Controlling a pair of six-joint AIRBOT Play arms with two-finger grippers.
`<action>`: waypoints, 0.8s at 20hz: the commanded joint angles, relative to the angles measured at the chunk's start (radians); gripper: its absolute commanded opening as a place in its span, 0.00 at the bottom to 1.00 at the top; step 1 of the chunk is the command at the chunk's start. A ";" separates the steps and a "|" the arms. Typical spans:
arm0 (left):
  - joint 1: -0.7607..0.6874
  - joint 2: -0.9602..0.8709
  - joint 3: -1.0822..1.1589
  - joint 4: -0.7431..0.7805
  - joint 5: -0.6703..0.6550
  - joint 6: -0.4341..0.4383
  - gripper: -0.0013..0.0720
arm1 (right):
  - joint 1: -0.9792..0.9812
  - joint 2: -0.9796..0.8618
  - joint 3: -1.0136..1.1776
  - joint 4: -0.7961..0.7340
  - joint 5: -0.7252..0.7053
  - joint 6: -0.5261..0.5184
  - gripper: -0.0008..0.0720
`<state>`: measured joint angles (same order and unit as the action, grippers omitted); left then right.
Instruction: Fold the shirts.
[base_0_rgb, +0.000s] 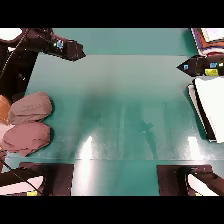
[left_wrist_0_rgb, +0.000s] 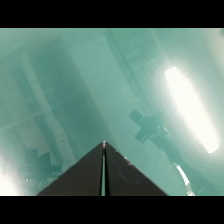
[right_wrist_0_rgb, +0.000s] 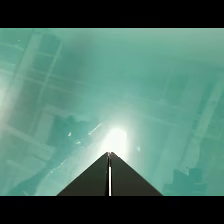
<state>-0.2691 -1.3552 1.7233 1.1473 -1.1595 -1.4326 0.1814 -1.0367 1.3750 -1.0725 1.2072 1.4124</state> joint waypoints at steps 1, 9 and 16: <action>0.000 0.000 0.000 0.000 0.000 0.000 0.05 | 0.002 0.000 0.001 0.000 -0.001 0.000 0.04; 0.000 0.000 0.000 0.000 0.000 0.000 0.05 | 0.002 0.000 0.001 0.001 0.000 0.000 0.04; 0.019 0.005 0.019 0.039 0.015 -0.006 0.05 | 0.002 0.000 0.001 0.007 0.000 0.000 0.04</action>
<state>-0.2653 -1.3544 1.7283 1.1461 -1.1294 -1.4357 0.1833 -1.0367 1.3750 -1.0683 1.2068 1.4124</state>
